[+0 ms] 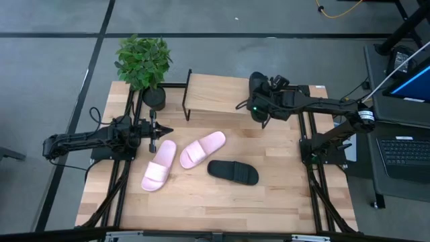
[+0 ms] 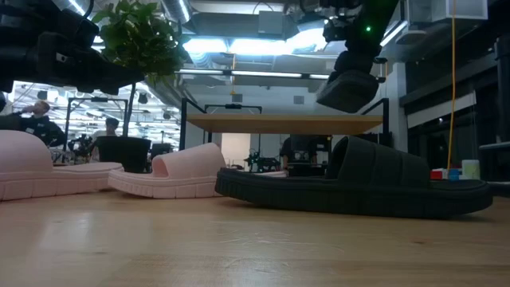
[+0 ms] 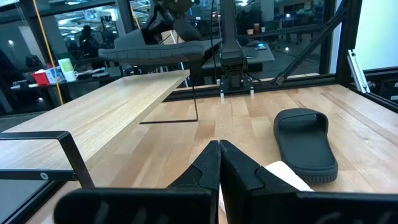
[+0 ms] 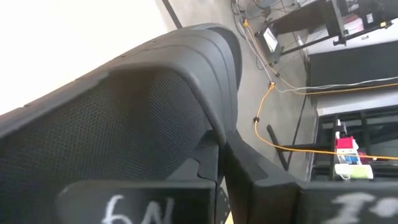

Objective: Pick and place slides into the shelf
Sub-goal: Put the right black slide on the shelf

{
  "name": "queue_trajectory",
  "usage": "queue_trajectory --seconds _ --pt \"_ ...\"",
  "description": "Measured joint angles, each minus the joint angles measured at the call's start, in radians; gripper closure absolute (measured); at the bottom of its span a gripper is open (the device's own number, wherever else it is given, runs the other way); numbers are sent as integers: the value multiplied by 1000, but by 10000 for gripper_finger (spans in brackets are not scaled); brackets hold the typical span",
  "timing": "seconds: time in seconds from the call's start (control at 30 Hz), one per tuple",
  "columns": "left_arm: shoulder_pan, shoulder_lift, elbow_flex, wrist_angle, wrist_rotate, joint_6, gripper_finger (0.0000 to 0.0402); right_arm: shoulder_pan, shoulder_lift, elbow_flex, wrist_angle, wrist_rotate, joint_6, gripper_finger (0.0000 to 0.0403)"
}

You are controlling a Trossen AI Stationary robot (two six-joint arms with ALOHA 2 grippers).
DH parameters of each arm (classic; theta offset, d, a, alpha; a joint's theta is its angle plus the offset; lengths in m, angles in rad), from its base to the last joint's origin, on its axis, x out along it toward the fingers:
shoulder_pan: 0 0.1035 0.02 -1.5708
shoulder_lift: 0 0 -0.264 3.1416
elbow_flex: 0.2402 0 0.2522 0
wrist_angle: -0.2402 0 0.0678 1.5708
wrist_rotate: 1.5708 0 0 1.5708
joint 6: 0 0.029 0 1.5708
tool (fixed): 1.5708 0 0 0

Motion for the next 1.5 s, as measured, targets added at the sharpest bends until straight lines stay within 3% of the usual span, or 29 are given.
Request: queue_trajectory --seconds 1.5 --pt "0 0 0 0 0 0 401 -47 54 0 -25 -9 -81 391"
